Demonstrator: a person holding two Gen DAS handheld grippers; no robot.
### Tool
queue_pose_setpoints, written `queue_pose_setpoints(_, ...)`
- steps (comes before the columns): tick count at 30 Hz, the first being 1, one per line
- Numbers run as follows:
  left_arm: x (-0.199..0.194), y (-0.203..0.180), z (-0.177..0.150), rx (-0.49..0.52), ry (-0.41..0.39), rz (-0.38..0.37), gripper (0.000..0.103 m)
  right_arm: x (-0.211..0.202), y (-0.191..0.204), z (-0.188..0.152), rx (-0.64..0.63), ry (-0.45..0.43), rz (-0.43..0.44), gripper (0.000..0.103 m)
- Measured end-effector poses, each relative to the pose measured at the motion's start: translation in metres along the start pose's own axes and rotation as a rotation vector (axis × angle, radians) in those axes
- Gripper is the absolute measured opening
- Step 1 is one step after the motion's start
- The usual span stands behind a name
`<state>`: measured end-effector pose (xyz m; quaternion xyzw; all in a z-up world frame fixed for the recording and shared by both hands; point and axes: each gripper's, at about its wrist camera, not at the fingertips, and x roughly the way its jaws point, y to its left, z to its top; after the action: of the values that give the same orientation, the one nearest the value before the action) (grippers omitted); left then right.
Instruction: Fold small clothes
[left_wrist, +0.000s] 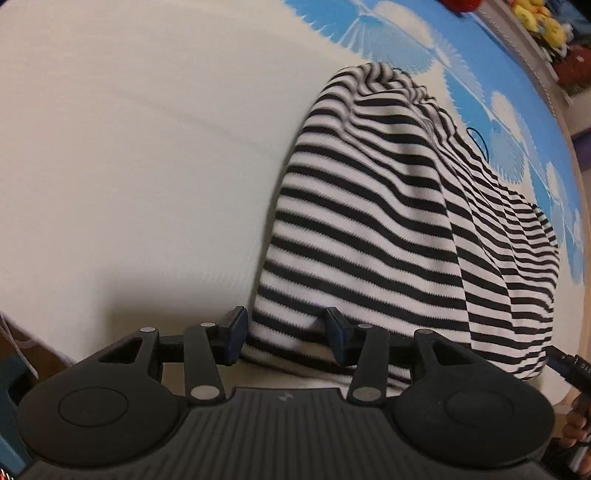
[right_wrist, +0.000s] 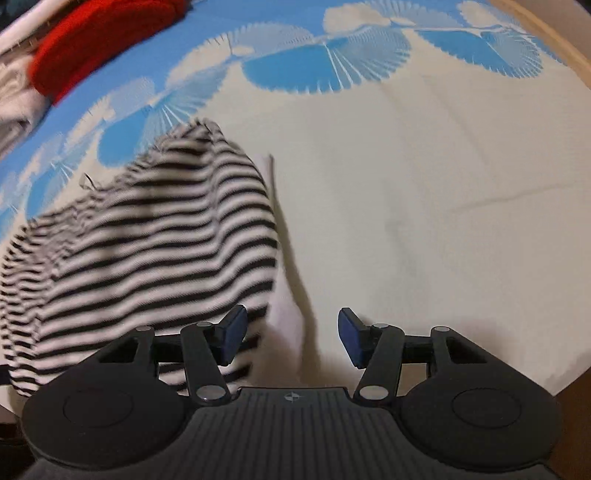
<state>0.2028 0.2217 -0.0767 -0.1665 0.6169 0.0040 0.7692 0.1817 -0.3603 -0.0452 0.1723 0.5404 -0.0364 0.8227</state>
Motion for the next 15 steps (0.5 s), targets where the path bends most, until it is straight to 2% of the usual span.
queue_pose_setpoints(3,0.005,-0.003,-0.003,0.062,0.007,0.004,0.049,0.014,0.001,-0.007,0.025,0.062,0.027,0.056)
queue_pose_setpoints(4,0.006,-0.002,-0.005,0.071,0.009,0.004,0.033,0.016,0.004,-0.010,0.015,0.077,0.039,0.053)
queue_pose_setpoints(5,0.004,-0.001,-0.006,0.083,-0.001,-0.006,0.019,0.016,0.006,-0.013,-0.002,0.078,0.049,0.038)
queue_pose_setpoints(6,-0.001,0.000,-0.008,0.091,-0.019,-0.029,0.005,0.014,0.010,-0.016,-0.033,0.072,0.064,0.029)
queue_pose_setpoints(7,-0.009,0.000,-0.010,0.099,-0.052,-0.043,0.004,0.011,0.012,-0.017,-0.051,0.053,0.067,0.014)
queue_pose_setpoints(8,-0.021,0.003,-0.012,0.102,-0.103,-0.050,0.004,0.003,0.011,-0.016,-0.052,0.022,0.072,0.011)
queue_pose_setpoints(10,-0.041,0.014,-0.016,0.062,-0.188,-0.078,0.003,-0.022,-0.005,-0.013,0.039,-0.070,0.143,0.009)
queue_pose_setpoints(11,-0.045,0.020,-0.018,0.051,-0.200,-0.061,0.003,-0.032,-0.014,-0.012,0.072,-0.103,0.174,0.007)
queue_pose_setpoints(13,-0.034,0.024,-0.022,0.060,-0.138,-0.002,0.004,-0.036,-0.023,-0.013,0.064,-0.097,0.144,0.007)
queue_pose_setpoints(15,-0.020,0.016,-0.027,0.123,-0.061,0.050,0.004,-0.019,-0.021,-0.019,0.016,-0.001,0.086,0.007)
